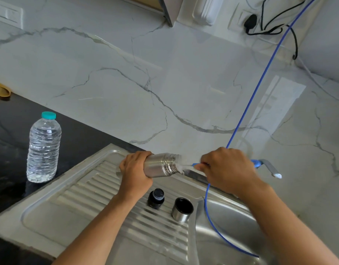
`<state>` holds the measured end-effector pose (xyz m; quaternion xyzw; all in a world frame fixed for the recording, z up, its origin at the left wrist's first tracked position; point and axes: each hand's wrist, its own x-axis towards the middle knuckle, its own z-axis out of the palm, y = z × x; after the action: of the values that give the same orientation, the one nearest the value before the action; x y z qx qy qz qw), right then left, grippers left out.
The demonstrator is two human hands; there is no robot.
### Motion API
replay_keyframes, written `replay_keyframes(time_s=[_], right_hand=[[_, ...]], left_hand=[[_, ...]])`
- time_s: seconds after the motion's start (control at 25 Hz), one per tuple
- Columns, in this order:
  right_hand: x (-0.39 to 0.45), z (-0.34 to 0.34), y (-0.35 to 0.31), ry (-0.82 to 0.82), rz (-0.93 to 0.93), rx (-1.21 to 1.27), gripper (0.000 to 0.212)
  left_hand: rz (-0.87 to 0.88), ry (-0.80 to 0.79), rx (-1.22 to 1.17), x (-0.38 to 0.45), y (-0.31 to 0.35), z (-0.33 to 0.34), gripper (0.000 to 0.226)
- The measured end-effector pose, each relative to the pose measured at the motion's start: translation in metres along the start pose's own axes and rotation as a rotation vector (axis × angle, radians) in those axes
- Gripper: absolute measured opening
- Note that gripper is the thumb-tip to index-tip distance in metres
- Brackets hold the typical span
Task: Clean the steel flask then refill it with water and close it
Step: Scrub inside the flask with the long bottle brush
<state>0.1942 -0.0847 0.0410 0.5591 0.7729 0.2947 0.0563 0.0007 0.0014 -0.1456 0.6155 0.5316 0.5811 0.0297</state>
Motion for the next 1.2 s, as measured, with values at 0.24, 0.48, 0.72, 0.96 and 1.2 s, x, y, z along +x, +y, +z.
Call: replay_keyframes(time_s=[0.24,0.48,0.72,0.96,1.2], right_hand=[[0.012,0.023,-0.018,0.022,0.003,0.018,0.036],[0.018,0.019,-0.017,0.014,-0.086,0.042,0.040],[0.003,0.004,0.034,-0.077,-0.008,0.052,0.045],[0.004,0.001,0.022,0.051,-0.060,-0.032,0.042],[-0.010,-0.027,0.091,-0.096,0.007,0.041,0.032]], left_hand=[[0.001,0.000,0.055,0.004,-0.005,0.001,0.070],[-0.023,-0.005,0.071,0.008,-0.018,-0.005,0.071],[-0.049,-0.025,0.133,0.009,-0.022,-0.002,0.071],[-0.094,-0.014,0.116,0.006,-0.019,-0.001,0.072],[-0.099,-0.051,0.119,0.003,-0.019,0.002,0.073]])
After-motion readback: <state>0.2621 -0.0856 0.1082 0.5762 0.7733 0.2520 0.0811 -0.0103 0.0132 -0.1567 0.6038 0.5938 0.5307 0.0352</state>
